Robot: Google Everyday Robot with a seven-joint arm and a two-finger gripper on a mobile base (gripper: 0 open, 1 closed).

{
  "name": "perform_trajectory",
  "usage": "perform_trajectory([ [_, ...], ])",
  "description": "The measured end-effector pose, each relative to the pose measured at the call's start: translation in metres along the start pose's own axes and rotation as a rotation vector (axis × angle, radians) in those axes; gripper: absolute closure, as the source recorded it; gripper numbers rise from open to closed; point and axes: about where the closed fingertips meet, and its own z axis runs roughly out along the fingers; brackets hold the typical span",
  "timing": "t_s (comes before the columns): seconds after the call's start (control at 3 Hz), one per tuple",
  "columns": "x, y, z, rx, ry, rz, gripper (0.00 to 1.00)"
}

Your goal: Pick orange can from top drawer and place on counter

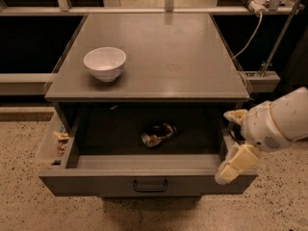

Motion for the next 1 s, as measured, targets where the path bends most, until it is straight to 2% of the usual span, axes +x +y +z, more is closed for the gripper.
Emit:
perform_trajectory([
  [0.33,-0.003,-0.002,0.009,-0.006,-0.027,0.010,0.00],
  [0.67,0.004,0.000,0.016,-0.008,-0.020,0.040,0.00],
  [1.0,0.009,-0.010,0.048,-0.037,-0.053,0.059,0.00],
])
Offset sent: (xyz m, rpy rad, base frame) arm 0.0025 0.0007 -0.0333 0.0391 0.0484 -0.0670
